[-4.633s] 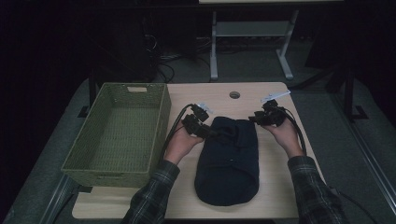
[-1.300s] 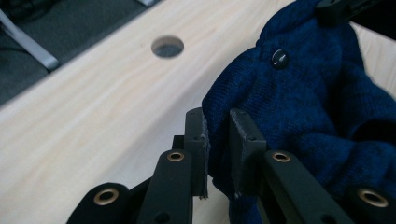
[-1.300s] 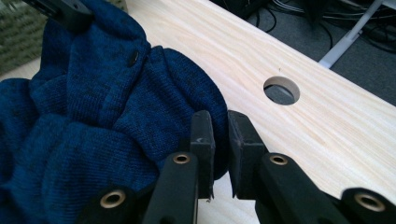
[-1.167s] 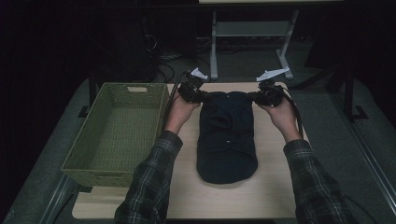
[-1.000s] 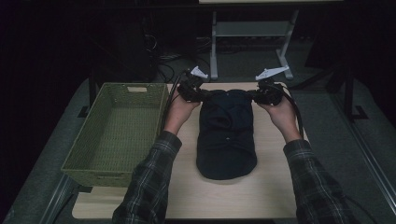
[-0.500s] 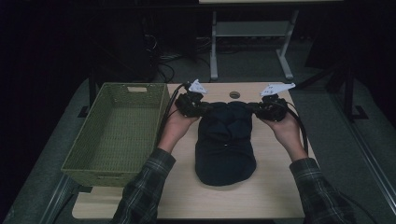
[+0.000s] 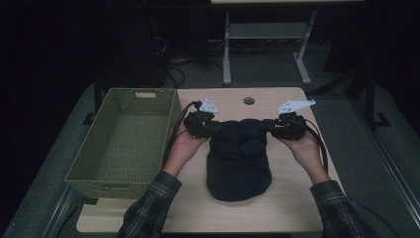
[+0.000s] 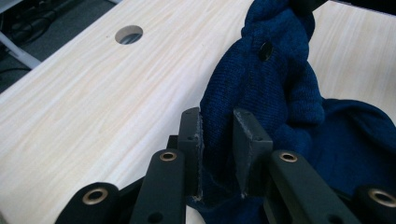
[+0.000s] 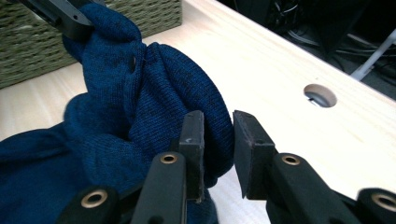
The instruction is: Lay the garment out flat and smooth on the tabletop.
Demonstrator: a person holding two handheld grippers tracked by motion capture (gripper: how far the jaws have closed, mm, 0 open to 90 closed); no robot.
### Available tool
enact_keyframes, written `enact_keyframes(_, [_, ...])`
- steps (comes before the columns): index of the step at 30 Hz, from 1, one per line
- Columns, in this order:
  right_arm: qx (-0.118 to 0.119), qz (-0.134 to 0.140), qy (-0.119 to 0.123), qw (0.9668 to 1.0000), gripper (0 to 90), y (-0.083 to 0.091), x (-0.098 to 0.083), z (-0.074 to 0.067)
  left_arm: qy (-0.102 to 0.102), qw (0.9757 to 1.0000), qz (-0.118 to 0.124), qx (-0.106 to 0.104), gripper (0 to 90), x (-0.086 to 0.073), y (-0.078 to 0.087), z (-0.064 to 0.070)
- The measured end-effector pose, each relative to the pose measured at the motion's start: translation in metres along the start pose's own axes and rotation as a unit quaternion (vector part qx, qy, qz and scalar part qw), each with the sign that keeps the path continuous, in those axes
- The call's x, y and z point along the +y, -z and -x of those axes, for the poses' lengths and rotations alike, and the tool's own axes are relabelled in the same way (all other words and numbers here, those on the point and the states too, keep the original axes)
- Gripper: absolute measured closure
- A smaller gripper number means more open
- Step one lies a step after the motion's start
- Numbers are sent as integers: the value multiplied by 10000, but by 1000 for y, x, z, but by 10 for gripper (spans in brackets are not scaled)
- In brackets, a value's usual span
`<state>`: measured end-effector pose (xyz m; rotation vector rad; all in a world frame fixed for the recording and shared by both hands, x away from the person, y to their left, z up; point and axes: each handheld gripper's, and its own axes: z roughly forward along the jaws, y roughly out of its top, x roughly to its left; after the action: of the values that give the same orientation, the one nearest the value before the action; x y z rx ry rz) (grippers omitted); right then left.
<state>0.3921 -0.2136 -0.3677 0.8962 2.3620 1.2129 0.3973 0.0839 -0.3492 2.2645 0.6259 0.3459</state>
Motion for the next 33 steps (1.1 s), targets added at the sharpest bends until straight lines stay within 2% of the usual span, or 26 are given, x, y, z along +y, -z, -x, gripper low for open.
enact_keyframes(4, [115, -18, -61, 9999, 721, 5, -6, -7, 91, 9999, -42, -118, 731, -7, 1, 4])
enact_keyframes(5, [150, -26, -50, 9999, 718, 6, -7, -8, 208, 9996, -51, -190, 729, -11, 0, 6])
enact_keyframes(6, [179, -38, -73, 9998, 716, 6, -9, -10, 242, 9994, -61, -220, 728, -13, 1, 7])
enact_keyframes(15, [353, -35, -66, 9993, 710, 14, -21, -21, 405, 9982, 25, -438, 720, -26, 5, 17])
enact_keyframes(20, [486, -50, -33, 9988, 709, 19, -32, -31, 414, 9974, -3, -586, 717, -34, 8, 24])
enact_keyframes(21, [494, -47, -54, 9988, 706, 20, -34, -33, 472, 9970, 15, -611, 715, -35, 9, 26])
enact_keyframes(27, [577, -90, 26, 9983, 700, 26, -41, -41, 420, 9965, -62, -715, 709, -42, 12, 34])
enact_keyframes(28, [594, -58, 26, 9982, 699, 29, -44, -47, 488, 9961, -31, -731, 704, -44, 12, 37])
enact_keyframes(29, [629, -68, 42, 9980, 698, 30, -46, -49, 396, 9964, -127, -743, 703, -48, 14, 39])
enact_keyframes(33, [696, -95, 38, 9975, 696, 31, -52, -57, 426, 9960, -150, -772, 700, -53, 15, 44])
